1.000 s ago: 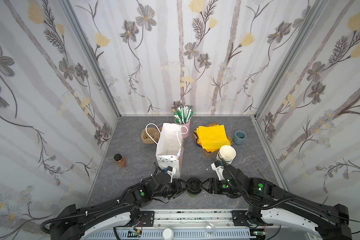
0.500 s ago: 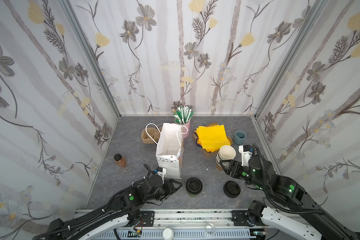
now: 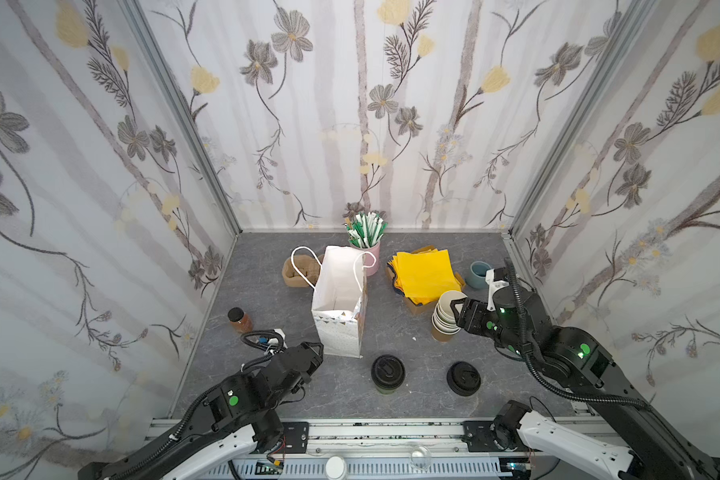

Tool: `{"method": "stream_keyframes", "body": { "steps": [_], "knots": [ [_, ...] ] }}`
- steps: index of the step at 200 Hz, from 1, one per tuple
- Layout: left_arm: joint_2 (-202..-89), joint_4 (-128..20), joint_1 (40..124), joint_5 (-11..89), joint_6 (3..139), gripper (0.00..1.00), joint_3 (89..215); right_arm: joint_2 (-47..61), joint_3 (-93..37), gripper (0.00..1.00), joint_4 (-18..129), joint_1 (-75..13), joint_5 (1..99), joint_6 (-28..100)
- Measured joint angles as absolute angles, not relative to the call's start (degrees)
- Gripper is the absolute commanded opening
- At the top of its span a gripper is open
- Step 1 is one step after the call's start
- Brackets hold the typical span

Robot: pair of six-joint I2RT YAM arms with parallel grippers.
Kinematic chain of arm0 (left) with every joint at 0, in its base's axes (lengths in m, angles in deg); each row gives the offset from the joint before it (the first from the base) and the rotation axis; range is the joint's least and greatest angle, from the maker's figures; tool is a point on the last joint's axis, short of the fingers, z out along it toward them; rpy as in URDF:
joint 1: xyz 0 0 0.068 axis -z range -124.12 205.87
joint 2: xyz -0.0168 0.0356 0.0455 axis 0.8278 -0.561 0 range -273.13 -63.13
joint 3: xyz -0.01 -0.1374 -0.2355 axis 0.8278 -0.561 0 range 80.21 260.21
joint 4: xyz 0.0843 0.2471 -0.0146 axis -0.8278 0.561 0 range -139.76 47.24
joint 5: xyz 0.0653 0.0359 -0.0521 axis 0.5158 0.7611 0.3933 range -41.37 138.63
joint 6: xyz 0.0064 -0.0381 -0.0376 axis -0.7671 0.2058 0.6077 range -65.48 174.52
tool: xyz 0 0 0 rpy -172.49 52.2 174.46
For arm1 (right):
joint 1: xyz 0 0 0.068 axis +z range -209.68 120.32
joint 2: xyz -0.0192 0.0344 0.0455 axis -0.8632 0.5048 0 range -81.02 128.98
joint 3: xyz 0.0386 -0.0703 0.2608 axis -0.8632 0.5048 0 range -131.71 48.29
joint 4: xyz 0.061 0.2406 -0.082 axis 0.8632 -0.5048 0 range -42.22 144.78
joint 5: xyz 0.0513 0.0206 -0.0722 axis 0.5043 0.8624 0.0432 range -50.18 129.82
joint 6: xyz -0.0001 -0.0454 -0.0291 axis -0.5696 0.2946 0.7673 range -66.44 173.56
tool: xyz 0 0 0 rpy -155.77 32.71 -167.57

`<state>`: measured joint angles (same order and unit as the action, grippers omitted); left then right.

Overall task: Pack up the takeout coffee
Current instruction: 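Move the left gripper to the brown pulp cup carrier while the right gripper rises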

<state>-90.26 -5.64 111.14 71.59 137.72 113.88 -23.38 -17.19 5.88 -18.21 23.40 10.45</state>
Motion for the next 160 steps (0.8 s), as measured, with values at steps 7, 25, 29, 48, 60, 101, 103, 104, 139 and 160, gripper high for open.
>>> {"method": "stream_keyframes", "body": {
  "steps": [7,25,29,48,60,101,103,104,139,160],
  "knots": [
    [-90.7,-4.2,110.6,73.8,137.9,0.56,115.5,-22.8,-17.8,0.70,5.7,-18.6,22.9,10.6],
    [-91.8,-0.8,108.6,79.1,138.1,0.56,119.5,-21.3,-19.2,0.70,5.7,-19.8,21.6,11.2],
    [-92.1,-0.1,108.0,80.2,138.0,0.56,120.4,-21.0,-19.4,0.70,5.7,-20.1,21.4,11.2],
    [-93.6,2.0,105.1,84.4,136.4,0.58,124.5,-19.3,-20.8,0.70,5.4,-21.6,21.0,11.2],
    [-95.4,2.7,102.9,86.2,134.4,0.59,127.5,-18.2,-22.0,0.70,5.3,-22.3,21.0,11.2],
    [-106.5,2.5,93.2,87.0,121.7,0.63,138.6,-13.4,-27.0,0.70,6.8,-23.4,21.7,11.4],
    [-107.1,2.4,92.7,86.8,121.0,0.63,139.1,-13.1,-27.3,0.70,6.9,-23.4,21.8,11.5],
    [-107.3,2.4,92.6,86.8,120.8,0.63,139.3,-13.0,-27.4,0.70,7.0,-23.5,21.9,11.6],
    [-114.4,-0.3,83.0,83.5,110.1,0.66,147.2,-6.7,-32.5,0.70,9.5,-24.9,24.4,13.5],
    [-117.6,-3.2,73.6,78.5,104.5,0.67,150.0,-3.7,-34.7,0.70,10.4,-25.9,25.2,14.2]
  ]
}}
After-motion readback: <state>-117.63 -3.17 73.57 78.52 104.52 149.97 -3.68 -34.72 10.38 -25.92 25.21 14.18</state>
